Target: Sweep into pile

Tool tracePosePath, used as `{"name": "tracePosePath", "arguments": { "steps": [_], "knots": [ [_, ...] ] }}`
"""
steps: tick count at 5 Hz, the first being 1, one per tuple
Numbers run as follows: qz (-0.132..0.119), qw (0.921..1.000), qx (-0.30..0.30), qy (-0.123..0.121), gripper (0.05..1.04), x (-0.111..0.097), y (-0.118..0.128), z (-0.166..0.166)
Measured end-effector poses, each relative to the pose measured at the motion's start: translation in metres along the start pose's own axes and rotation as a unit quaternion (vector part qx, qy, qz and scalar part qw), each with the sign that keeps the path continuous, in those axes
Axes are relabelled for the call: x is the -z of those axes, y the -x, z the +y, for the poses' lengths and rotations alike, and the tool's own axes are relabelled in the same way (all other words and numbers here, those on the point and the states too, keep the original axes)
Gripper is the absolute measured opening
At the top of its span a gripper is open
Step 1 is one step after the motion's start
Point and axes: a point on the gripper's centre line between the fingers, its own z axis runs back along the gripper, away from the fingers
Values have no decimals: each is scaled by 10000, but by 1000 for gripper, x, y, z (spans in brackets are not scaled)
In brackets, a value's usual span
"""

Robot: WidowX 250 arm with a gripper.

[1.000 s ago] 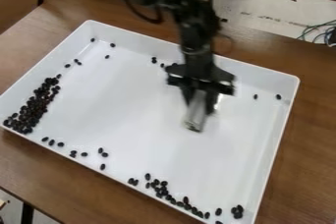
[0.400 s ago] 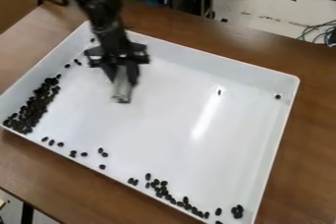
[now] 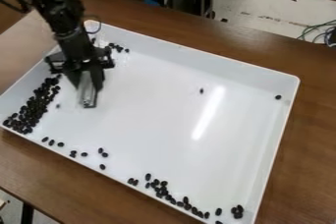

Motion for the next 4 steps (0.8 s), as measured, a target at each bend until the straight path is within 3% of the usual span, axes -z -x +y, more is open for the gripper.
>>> {"name": "tracePosePath", "arguments": {
  "steps": [1, 2, 3, 4],
  "knots": [
    [50, 10000, 52, -53, 360, -3, 22, 2],
    [-107, 9994, 317, -22, 360, -20, 42, -18],
    [-561, 9936, 982, -78, 360, -45, 54, -59],
    [-644, 9877, 1411, -186, 360, -43, 59, -76]
  ]
}}
